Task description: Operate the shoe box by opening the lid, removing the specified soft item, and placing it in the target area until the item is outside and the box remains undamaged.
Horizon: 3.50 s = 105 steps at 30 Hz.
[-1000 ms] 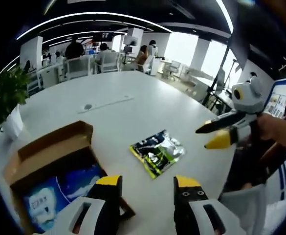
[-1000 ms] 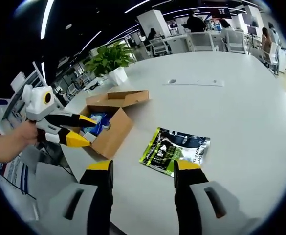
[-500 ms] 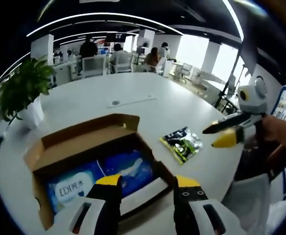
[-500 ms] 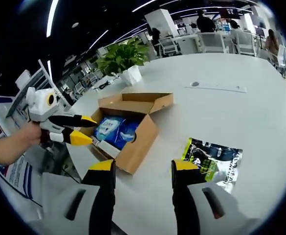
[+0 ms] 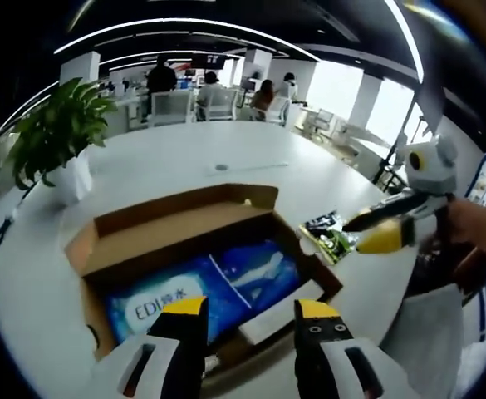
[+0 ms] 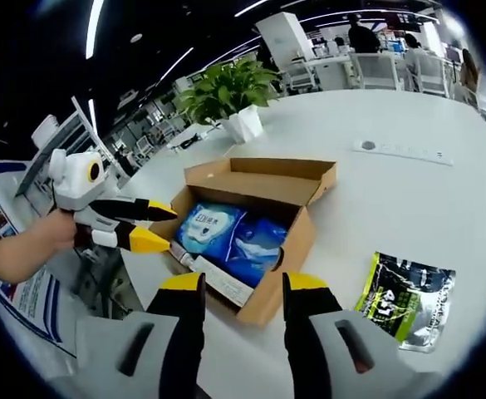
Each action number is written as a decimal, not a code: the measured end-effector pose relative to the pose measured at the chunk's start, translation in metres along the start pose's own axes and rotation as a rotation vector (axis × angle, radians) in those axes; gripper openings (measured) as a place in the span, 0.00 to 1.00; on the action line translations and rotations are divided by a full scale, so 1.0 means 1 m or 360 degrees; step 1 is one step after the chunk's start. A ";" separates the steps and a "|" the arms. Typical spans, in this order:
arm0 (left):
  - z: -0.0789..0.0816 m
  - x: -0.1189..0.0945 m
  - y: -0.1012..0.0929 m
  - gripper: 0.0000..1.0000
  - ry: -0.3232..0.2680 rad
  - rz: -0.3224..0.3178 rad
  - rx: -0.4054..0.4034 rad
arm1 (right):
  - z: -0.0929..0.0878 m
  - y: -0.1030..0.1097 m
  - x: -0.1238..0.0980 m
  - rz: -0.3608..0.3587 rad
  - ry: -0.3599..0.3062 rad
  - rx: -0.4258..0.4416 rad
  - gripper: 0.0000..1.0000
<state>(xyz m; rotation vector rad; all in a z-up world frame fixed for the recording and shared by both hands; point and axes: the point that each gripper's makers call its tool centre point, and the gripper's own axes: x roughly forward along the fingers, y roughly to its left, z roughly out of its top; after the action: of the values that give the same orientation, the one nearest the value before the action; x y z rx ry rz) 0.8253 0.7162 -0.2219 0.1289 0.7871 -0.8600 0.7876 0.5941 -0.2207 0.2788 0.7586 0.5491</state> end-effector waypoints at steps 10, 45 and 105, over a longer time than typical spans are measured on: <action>-0.012 -0.011 0.035 0.41 0.0022 -0.0011 -0.0010 | -0.001 0.023 0.045 0.0018 0.0031 0.0035 0.30; -0.043 -0.016 0.084 0.42 0.0043 -0.0058 -0.0159 | -0.021 0.027 0.119 -0.0008 0.0167 0.0214 0.28; -0.052 -0.008 0.087 0.38 0.0066 -0.0130 -0.0189 | -0.006 0.020 0.136 -0.0181 0.0173 0.0180 0.00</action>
<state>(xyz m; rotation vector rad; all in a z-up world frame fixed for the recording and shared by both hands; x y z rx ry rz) 0.8557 0.7999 -0.2718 0.0094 0.8849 -0.8875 0.8571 0.6879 -0.2942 0.3100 0.9069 0.4168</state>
